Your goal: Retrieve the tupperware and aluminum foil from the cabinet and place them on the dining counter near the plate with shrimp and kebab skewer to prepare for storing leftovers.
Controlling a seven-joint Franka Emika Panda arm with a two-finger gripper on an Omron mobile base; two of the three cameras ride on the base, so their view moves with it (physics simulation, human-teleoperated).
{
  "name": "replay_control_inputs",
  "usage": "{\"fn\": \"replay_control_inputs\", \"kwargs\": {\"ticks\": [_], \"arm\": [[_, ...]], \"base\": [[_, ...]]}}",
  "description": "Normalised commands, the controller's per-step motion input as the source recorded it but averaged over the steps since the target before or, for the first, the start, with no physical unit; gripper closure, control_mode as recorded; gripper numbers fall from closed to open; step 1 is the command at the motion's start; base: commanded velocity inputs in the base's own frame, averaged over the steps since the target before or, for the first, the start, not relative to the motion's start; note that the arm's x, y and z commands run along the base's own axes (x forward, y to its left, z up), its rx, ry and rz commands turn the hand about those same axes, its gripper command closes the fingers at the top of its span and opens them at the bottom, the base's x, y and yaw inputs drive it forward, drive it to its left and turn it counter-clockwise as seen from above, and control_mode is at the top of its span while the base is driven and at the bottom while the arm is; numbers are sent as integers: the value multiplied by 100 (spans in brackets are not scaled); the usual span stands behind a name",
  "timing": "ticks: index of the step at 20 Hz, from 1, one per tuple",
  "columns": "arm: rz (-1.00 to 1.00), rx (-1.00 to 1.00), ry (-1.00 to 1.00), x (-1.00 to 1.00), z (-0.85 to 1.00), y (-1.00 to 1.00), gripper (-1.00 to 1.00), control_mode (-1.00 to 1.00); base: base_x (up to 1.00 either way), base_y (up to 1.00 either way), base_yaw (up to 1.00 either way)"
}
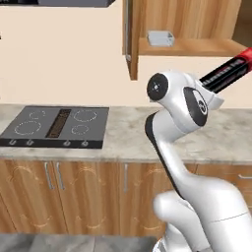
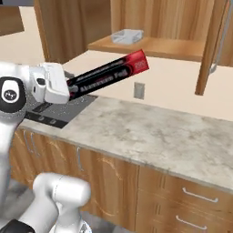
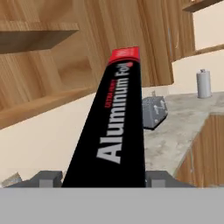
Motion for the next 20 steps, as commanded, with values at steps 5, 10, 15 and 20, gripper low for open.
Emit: {"fn": "replay_control_inputs", "kwargs": {"ticks": [5, 10, 15, 20], "arm": [[0, 0, 0, 0, 0, 0, 100, 100], [0, 0, 0, 0, 0, 0, 100, 100], [0, 0, 0, 0, 0, 0, 100, 100], [0, 0, 0, 0, 0, 0, 100, 100]], "base": [[-92, 56, 76], [-47, 65, 95], [-14, 36, 100], [-13, 19, 100]]}}
